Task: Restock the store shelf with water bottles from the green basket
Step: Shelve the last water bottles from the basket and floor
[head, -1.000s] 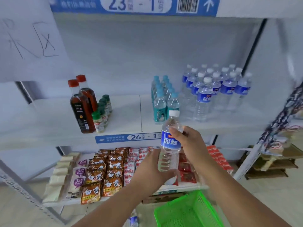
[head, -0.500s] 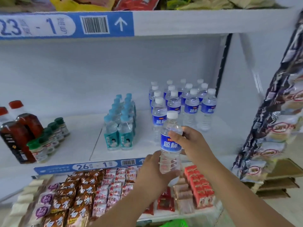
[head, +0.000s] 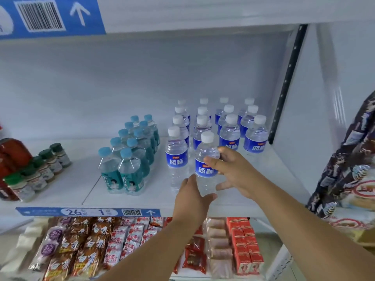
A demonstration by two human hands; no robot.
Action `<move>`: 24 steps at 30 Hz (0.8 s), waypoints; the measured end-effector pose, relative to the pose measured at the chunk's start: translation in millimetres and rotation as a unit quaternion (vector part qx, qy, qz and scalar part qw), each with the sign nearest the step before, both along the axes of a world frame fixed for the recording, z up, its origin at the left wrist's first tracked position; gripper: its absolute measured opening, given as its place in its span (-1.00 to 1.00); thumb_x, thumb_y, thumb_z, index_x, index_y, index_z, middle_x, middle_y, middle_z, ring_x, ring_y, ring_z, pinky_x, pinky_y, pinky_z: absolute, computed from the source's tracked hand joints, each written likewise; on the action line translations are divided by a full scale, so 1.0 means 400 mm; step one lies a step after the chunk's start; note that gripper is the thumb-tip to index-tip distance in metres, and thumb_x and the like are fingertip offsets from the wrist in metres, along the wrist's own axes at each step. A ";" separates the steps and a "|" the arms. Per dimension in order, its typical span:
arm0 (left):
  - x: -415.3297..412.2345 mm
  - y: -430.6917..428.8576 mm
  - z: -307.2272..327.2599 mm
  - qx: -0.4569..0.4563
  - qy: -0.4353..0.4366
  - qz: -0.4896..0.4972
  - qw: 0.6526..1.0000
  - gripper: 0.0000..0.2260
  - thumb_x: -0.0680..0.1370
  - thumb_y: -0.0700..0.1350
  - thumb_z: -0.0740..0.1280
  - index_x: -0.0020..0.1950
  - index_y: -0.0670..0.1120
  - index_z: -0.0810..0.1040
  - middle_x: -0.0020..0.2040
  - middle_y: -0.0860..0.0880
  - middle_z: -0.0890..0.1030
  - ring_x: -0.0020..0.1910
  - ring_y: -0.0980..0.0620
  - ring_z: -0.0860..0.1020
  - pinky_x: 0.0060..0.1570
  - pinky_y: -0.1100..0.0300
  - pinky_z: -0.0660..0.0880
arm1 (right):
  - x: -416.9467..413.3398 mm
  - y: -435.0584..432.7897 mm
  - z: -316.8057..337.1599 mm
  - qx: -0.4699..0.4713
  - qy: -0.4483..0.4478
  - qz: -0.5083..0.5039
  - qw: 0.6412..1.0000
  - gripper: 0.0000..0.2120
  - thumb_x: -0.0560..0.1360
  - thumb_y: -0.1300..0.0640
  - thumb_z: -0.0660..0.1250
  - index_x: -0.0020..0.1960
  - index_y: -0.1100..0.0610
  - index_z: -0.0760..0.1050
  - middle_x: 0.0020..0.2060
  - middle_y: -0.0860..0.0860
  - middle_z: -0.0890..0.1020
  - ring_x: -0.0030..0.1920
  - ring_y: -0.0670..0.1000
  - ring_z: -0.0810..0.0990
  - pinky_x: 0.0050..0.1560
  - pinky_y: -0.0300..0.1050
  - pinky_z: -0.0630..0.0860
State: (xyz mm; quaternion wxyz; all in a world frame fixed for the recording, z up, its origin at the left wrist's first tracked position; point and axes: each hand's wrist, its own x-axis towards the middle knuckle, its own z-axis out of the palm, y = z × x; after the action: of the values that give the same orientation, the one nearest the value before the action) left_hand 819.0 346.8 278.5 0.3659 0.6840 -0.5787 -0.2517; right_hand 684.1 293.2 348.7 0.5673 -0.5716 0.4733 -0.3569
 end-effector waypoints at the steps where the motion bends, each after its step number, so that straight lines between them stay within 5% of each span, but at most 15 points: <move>1: -0.008 -0.013 -0.005 -0.002 0.001 0.006 1.000 -0.43 0.51 0.04 0.50 0.47 0.07 0.36 0.28 0.08 0.50 0.25 0.05 0.50 0.13 0.24 0.40 | -0.001 -0.014 -0.004 -0.002 -0.001 0.002 1.000 -0.68 0.50 -0.05 0.49 0.22 -0.10 0.53 0.21 -0.11 0.63 0.21 0.01 0.60 0.05 0.33 0.65; 12: -0.041 -0.074 -0.042 -0.022 0.000 0.050 0.998 -0.40 0.56 -0.02 0.45 0.54 0.03 0.27 0.43 0.03 0.50 0.38 -0.01 0.50 0.34 0.10 0.46 | 0.010 -0.105 -0.029 0.016 0.001 0.018 1.000 -0.47 0.47 -0.07 0.51 0.40 -0.10 0.44 0.37 0.00 0.52 0.34 0.11 0.52 0.08 0.31 0.63; 18: -0.037 -0.012 -0.068 -0.002 -0.013 0.003 1.000 -0.36 0.63 0.08 0.33 0.64 0.04 0.11 0.57 0.08 0.34 0.50 0.02 0.40 0.46 0.09 0.38 | -0.001 -0.107 -0.034 0.020 0.001 -0.007 1.000 -0.44 0.45 -0.10 0.51 0.39 -0.07 0.44 0.38 0.00 0.50 0.36 0.10 0.50 0.15 0.31 0.60; 24: 0.043 0.077 -0.095 0.026 -0.048 -0.014 0.998 -0.71 0.64 0.03 0.30 0.35 0.05 0.51 0.22 0.11 0.55 0.09 0.17 0.55 0.23 0.16 0.53 | 0.019 -0.045 -0.093 -0.020 -0.001 -0.114 0.993 -0.27 0.32 -0.21 0.58 0.36 0.00 0.40 0.19 -0.03 0.59 0.14 -0.03 0.62 0.17 0.15 0.60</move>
State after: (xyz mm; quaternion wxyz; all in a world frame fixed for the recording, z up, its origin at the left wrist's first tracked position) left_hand 836.1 377.8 240.3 0.3165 0.6964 -0.5983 -0.2386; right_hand 691.6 275.1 311.5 0.5120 -0.5243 0.5276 -0.4296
